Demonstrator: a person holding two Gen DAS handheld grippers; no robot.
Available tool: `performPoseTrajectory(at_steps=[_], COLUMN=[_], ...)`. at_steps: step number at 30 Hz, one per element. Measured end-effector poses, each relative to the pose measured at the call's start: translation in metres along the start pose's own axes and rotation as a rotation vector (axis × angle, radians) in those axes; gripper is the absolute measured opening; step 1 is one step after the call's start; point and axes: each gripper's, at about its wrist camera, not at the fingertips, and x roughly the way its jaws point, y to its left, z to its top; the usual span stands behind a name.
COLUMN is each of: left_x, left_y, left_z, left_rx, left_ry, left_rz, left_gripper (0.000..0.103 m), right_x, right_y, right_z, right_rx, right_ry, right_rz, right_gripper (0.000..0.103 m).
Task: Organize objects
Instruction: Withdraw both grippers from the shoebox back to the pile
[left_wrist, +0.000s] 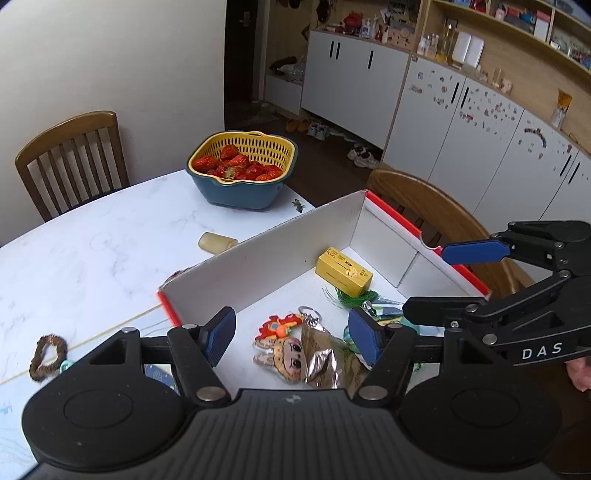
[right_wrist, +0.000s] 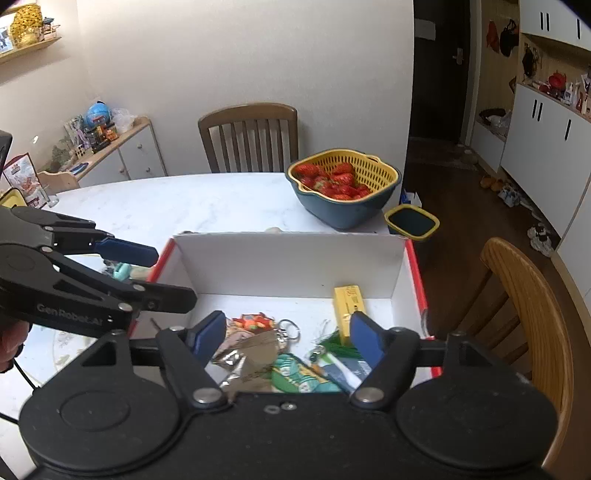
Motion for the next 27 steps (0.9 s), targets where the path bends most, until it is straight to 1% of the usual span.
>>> performPoseTrajectory(at_steps=[1,2,4,10,13,14,22,25,27], left_x=[-0.005,-0.01,-0.019,-0.042,-0.054,-0.057,-0.076,-0.08,-0.084], left_y=[0.002,0.004,0.009,0.032,0.045,0.051,0.097,0.116,0.129], left_z=[-0.002,-0.004,-0.009,-0.022,-0.03,-0.032,-0.05,-0.057,-0.062], left_rx=[0.002,0.006,0.012,0.007,0.011,0.004,-0.049,-0.057,-0.058], left_ry=[-0.005,-0.01,-0.025,-0.04,-0.054,-0.059,-0.067,-0.065,-0.07], left_rz=[0.002,0.006,0.017,0.022,0.037,0.035,0.036,0.044,0.055], left_gripper=[0.068,0.072,0.075,0.076,0.08,0.08,0.083,0.09,0.091], right_x=[-0.002,-0.004,-0.008,-0.016,-0.019,-0.019,-0.009,-0.003,0.003], right_y=[0.003,0.007,0.015,0.045,0.06,0.065,0.113,0.131,0.143], right_z=[-0.001,-0.001,-0.002,-0.001,0.0,0.0,0.002,0.002,0.002], right_rx=[0.002,0.004,0.005,0.011,0.029,0.036,0.027,0.022,0.017], right_ry=[-0.004,-0.007,-0.019,-0.048,-0.08,-0.085,-0.084,-0.074,-0.064], right_rz=[0.004,0.007,0.003,0.025,0.039,0.047,0.063,0.063,0.062], right_gripper=[0.076,0.079,0.082,0.09,0.096,0.097,0.098,0.098,0.098])
